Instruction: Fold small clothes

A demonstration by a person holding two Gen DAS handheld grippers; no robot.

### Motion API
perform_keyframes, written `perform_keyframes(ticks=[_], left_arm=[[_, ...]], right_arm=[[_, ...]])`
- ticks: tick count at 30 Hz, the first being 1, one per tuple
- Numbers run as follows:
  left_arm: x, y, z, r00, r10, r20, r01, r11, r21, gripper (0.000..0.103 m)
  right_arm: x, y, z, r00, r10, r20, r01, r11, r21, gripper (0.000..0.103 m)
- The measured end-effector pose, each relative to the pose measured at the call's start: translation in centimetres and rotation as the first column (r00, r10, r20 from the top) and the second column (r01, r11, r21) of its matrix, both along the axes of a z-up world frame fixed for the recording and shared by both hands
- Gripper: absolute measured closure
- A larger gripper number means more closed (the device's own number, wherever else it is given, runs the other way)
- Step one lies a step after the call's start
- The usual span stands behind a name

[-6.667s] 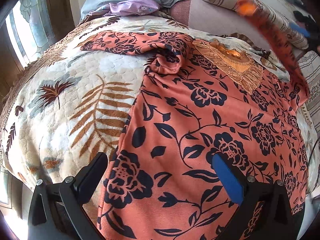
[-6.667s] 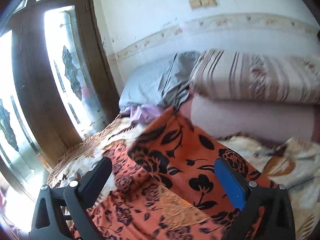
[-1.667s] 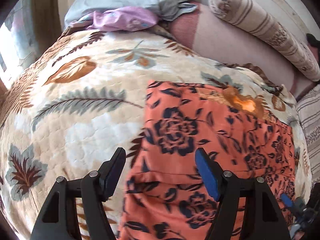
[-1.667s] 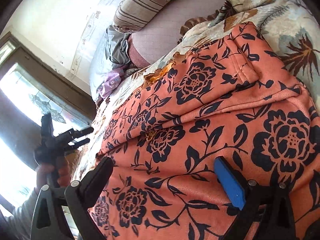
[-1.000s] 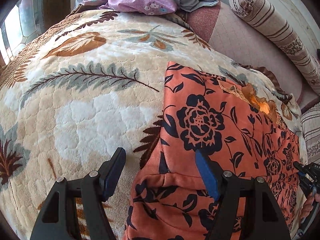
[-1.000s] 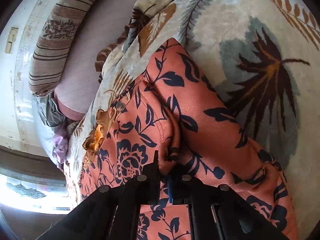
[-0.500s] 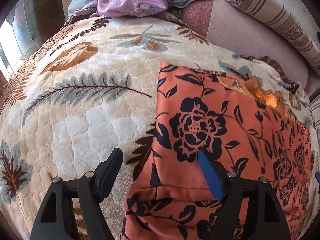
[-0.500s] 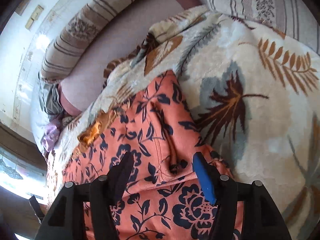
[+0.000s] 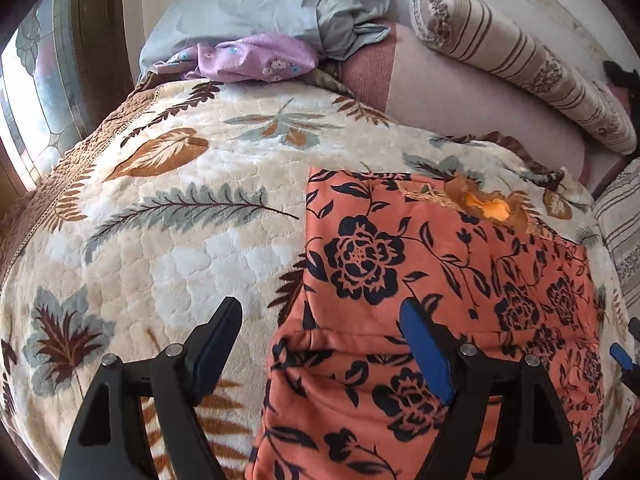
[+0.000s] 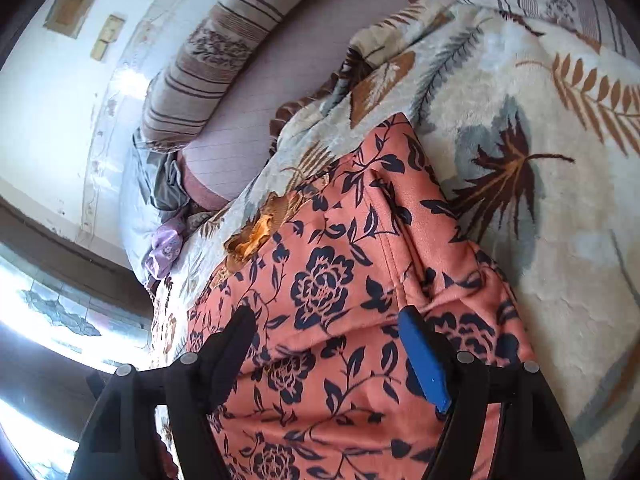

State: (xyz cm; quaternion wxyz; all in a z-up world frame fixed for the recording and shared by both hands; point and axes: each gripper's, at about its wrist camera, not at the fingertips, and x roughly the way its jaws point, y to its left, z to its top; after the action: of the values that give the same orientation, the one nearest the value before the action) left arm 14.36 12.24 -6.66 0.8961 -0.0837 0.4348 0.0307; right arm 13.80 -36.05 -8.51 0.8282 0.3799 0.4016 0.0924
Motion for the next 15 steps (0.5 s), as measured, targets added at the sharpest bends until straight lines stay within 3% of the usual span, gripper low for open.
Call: perform_keyframes(ticks=[3, 7, 11, 15], left_arm=[[-4.1, 0.9, 0.5, 1.0, -0.004, 0.001, 0.004, 0.998, -0.062, 0.021], [-9.6, 1.5, -1.2, 0.999, 0.005, -0.032, -0.008, 0.995, -0.096, 0.021], [-12.4, 1.8, -3.5, 0.995, 0.009, -0.101, -0.02, 0.994, -0.11, 0.021], [-14.2, 2.2, -3.6, 0.993, 0.046, -0.109, -0.061, 0.987, -0.147, 0.021]], right_arm=[[-4.6, 0.8, -0.1, 1.0, 0.025, 0.016, -0.025, 1.0, -0.009, 0.026], [-10.7, 1.9, -1.0, 0.999, 0.043, 0.012, -0.043, 0.999, -0.031, 0.025], [-13.2, 3.4, -2.7, 0.995, 0.096, -0.032, -0.097, 0.994, -0.04, 0.025], [-14.5, 3.7, -3.1, 0.995, 0.092, -0.032, -0.093, 0.995, -0.021, 0.025]])
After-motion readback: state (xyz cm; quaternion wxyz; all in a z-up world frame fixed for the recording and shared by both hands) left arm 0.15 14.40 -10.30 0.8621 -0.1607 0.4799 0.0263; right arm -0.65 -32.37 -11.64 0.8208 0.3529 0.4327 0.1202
